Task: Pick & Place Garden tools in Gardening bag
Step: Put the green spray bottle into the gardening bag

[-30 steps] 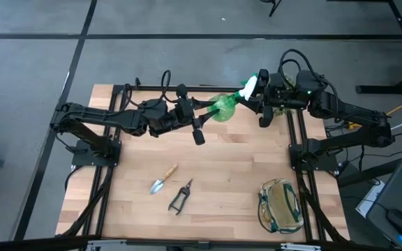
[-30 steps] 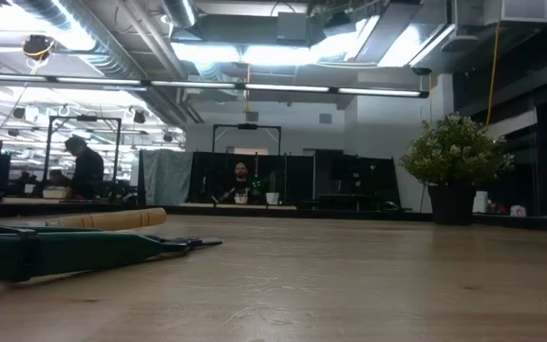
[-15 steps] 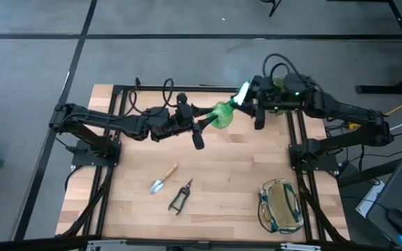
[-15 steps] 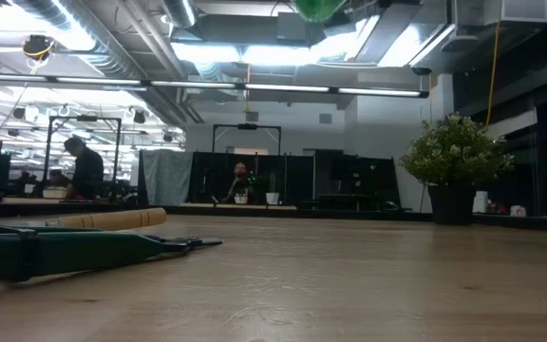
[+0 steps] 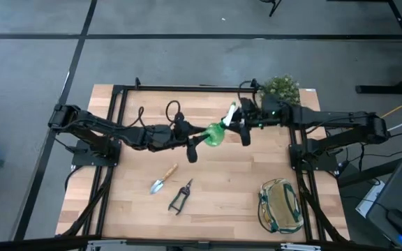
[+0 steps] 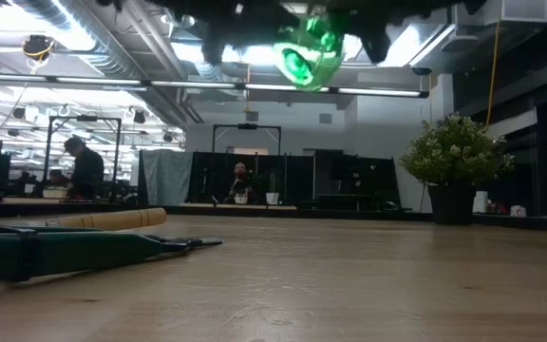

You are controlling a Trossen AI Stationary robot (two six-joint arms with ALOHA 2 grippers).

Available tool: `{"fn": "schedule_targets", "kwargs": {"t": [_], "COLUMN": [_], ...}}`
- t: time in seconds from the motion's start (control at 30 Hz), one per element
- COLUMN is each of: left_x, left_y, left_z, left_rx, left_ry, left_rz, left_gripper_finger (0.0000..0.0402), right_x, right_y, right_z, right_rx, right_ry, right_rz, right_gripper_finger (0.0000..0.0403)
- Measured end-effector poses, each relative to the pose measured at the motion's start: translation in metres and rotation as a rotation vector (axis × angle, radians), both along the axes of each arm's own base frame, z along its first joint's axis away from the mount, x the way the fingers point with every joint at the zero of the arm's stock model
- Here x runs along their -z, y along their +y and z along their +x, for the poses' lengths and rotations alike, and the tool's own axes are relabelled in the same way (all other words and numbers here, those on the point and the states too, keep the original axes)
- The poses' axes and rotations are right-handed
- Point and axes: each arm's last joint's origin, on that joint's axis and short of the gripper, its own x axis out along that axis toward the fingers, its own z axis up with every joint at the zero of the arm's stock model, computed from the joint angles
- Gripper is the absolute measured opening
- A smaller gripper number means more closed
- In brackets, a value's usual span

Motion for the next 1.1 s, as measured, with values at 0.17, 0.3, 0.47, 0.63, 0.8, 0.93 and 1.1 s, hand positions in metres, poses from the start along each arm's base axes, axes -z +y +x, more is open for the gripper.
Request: {"fn": "schedule_targets", "kwargs": {"t": [0.17, 0.3, 0.47, 0.63, 0.8, 0.93, 1.1], "left_x": [0.034, 0.064, 0.097, 0.114, 0.125, 0.129, 0.132], "left_y": [-0.008, -0.013, -0.017, -0.018, -0.019, -0.019, -0.018], "left_z": [-0.005, -0.001, 0.008, 0.011, 0.011, 0.01, 0.009], "left_rx": [0.027, 0.107, 0.167, 0.196, 0.23, 0.232, 0.265], "left_ry": [0.055, 0.163, 0.266, 0.325, 0.394, 0.438, 0.478], "left_rz": [-0.024, -0.052, -0.085, -0.115, -0.107, -0.104, -0.064], "left_gripper_finger": [0.0104, 0.0104, 0.0104, 0.0104, 0.0104, 0.0108, 0.0126], "right_x": [0.041, 0.073, 0.101, 0.12, 0.134, 0.139, 0.141], "right_y": [0.009, 0.017, 0.025, 0.033, 0.039, 0.043, 0.047], "right_z": [0.01, 0.022, 0.036, 0.043, 0.047, 0.049, 0.051], "right_rx": [-0.034, -0.059, -0.087, -0.107, -0.126, -0.136, -0.15], "right_ry": [0.045, 0.064, 0.135, 0.201, 0.25, 0.259, 0.249], "right_rz": [0.002, 0.029, 0.036, 0.035, 0.035, 0.03, 0.029], "right_gripper_finger": [0.0136, 0.0136, 0.0136, 0.0136, 0.0136, 0.0136, 0.0136]}}
